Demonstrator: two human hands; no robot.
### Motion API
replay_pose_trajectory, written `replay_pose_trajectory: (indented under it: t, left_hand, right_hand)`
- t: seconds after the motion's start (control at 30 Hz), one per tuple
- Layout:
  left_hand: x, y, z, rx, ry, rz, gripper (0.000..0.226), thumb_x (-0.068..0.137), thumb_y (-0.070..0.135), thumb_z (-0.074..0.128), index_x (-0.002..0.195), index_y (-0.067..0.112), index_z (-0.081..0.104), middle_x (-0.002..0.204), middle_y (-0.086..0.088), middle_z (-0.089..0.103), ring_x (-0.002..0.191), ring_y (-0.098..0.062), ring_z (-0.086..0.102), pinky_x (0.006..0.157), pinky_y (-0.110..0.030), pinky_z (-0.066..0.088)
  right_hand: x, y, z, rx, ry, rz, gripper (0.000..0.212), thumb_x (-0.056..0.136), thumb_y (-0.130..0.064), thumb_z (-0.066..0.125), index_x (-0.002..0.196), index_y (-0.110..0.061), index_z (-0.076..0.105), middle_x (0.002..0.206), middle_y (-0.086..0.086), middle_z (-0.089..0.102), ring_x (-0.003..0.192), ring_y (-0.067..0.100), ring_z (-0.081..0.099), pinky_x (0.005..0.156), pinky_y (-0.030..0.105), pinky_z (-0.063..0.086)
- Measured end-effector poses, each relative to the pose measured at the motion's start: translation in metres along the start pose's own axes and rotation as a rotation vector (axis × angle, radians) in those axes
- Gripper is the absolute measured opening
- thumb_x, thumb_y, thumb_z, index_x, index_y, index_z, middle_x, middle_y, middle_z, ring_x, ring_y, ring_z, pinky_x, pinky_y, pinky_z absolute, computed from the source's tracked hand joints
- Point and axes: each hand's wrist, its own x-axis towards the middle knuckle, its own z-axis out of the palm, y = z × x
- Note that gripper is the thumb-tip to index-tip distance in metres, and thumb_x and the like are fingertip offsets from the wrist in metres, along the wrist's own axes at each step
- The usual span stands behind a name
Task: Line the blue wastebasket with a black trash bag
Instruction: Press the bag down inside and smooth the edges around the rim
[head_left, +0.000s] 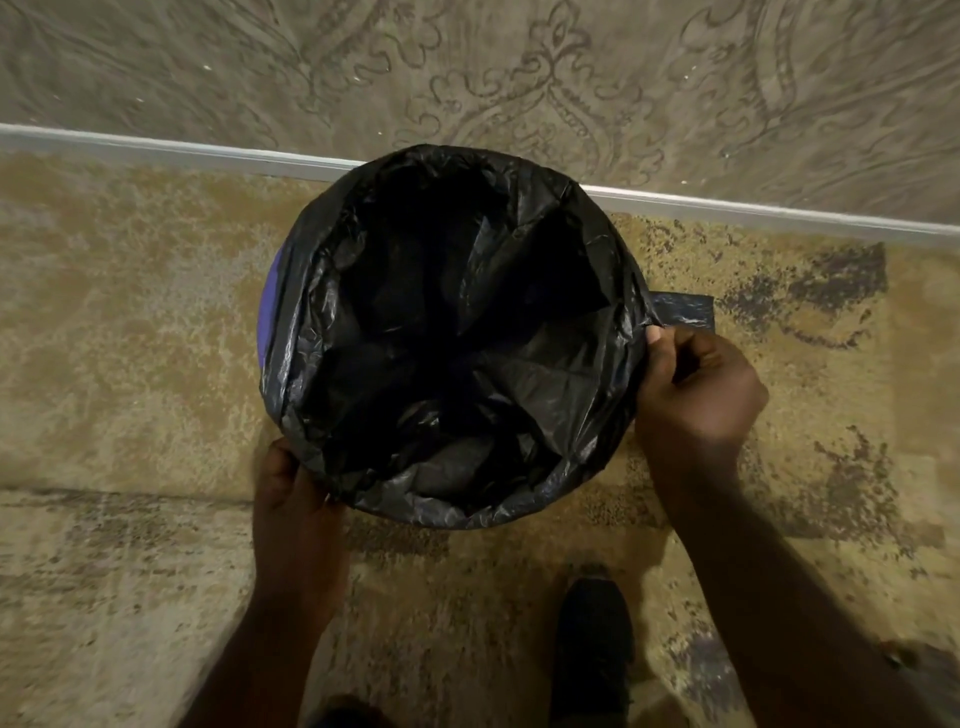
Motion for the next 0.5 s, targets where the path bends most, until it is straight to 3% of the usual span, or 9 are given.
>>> replay_pose_trajectory:
  t: [0.1,0.17,0.23,0.3,0.37,0.43,0.5]
  left_hand:
    - [0.005,-0.001,-0.003,0.02,-0.057,-0.009,0.044,0.095,-0.008,0.046,0.118,0.026,0.065,0.119,-0.006,0.069,0.114,-0.03,0.063,0.098,-0.056,0.047]
    - [0.011,-0.005,-0.006,0.019,-0.078,-0.012,0.045,0.095,-0.009,0.045,0.128,0.018,0.059,0.126,-0.013,0.064,0.119,-0.035,0.059,0.099,-0.061,0.044]
    - [0.017,-0.007,-0.01,0.016,-0.087,-0.02,0.045,0.094,-0.009,0.046,0.131,0.014,0.056,0.128,-0.018,0.062,0.119,-0.04,0.057,0.097,-0.063,0.044]
    - [0.021,-0.007,-0.015,0.03,-0.087,-0.034,0.041,0.094,-0.008,0.047,0.129,0.011,0.056,0.126,-0.021,0.062,0.115,-0.04,0.059,0.09,-0.058,0.049]
    - [0.021,-0.004,-0.021,0.055,-0.09,-0.041,0.035,0.094,-0.007,0.047,0.125,0.008,0.056,0.121,-0.015,0.065,0.106,-0.032,0.063,0.082,-0.048,0.05]
    - [0.024,0.002,-0.029,0.074,-0.046,-0.019,0.033,0.093,-0.011,0.046,0.117,0.01,0.055,0.11,-0.001,0.067,0.095,-0.019,0.066,0.078,-0.039,0.05]
    - [0.031,0.016,-0.034,0.014,0.049,0.013,0.031,0.094,-0.01,0.042,0.111,0.014,0.053,0.094,0.006,0.065,0.081,-0.01,0.063,0.071,-0.027,0.046]
  right_hand:
    - [0.008,0.004,0.005,0.342,-0.16,0.315,0.027,0.097,-0.016,0.055,0.074,-0.006,0.065,0.069,0.008,0.066,0.06,0.023,0.057,0.061,0.035,0.048]
    - [0.012,0.008,0.006,0.673,-0.363,0.599,0.021,0.089,-0.018,0.065,0.088,0.003,0.066,0.091,0.024,0.068,0.076,0.03,0.061,0.075,0.049,0.051]
    - [0.013,0.01,0.004,0.794,-0.515,0.728,0.062,0.061,-0.03,0.085,0.109,0.004,0.066,0.12,0.033,0.062,0.104,0.046,0.061,0.094,0.065,0.046]
    - [0.012,0.012,0.003,0.845,-0.544,0.716,0.081,0.045,-0.032,0.089,0.116,-0.001,0.065,0.127,0.031,0.06,0.118,0.05,0.056,0.099,0.065,0.043]
    - [0.013,0.015,0.002,0.866,-0.55,0.712,0.076,0.058,-0.028,0.086,0.124,-0.001,0.059,0.131,0.028,0.058,0.123,0.048,0.053,0.103,0.064,0.04]
    - [0.017,0.019,-0.001,0.864,-0.509,0.703,0.044,0.087,-0.027,0.068,0.121,-0.003,0.056,0.128,0.023,0.061,0.12,0.043,0.056,0.102,0.061,0.044]
    - [0.021,0.016,-0.005,0.835,-0.506,0.686,0.028,0.098,-0.038,0.051,0.105,-0.014,0.063,0.109,0.01,0.068,0.1,0.03,0.065,0.082,0.044,0.058]
